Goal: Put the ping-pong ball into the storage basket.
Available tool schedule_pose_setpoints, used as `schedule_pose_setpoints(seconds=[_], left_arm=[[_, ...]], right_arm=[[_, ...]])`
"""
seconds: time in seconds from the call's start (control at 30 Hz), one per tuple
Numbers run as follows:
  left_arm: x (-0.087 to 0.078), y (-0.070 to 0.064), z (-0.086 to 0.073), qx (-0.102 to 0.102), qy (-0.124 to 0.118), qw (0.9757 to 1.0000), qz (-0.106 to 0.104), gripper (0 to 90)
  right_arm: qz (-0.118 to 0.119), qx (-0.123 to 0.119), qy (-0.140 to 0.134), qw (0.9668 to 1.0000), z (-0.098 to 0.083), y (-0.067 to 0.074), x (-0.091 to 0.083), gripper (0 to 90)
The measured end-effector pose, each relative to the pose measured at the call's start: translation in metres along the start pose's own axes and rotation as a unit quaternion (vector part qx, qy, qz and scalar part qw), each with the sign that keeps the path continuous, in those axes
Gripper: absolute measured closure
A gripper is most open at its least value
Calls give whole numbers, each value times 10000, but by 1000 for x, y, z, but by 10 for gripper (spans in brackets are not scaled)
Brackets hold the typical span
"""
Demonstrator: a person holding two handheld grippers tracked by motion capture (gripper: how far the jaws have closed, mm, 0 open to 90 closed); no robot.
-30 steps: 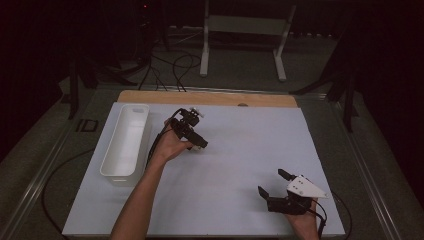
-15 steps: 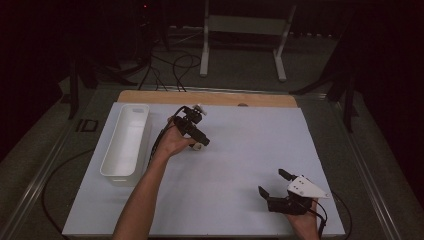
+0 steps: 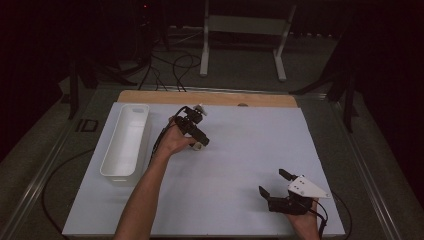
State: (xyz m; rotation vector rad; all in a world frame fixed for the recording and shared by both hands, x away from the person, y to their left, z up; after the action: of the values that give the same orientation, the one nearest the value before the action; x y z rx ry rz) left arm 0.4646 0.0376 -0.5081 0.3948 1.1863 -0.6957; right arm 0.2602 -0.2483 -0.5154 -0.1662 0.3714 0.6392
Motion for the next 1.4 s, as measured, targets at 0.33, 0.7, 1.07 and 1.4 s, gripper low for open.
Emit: schedule_pose_setpoints(seconds=[0.33, 0.7, 1.07, 1.4], left_arm=[[2, 3, 3, 27, 70, 9999, -85, 0], [9, 5, 2, 37, 202, 9997, -133, 0], [16, 3, 0, 21, 366, 9992, -155, 0], [21, -1, -2, 50, 481, 9988, -55, 4]], right_arm=[[7, 30, 11, 10000, 0, 0, 0, 86], [6, 41, 6, 10000, 0, 0, 0, 86], [1, 46, 9, 10000, 0, 0, 0, 86], [-8, 47, 14, 10000, -1, 0, 0, 86]])
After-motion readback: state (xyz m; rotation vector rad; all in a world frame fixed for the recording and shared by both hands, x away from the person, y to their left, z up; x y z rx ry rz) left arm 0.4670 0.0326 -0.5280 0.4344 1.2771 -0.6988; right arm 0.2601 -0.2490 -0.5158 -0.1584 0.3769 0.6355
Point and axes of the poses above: each handheld gripper's, and its own axes: x roughly forward along the jaws, z roughly out of its top, y roughly to its left, the point moved 5 cm from there along x, roughly forward along the jaws, and after that the axes turned 1 degree about x, right-handed, at the moved point
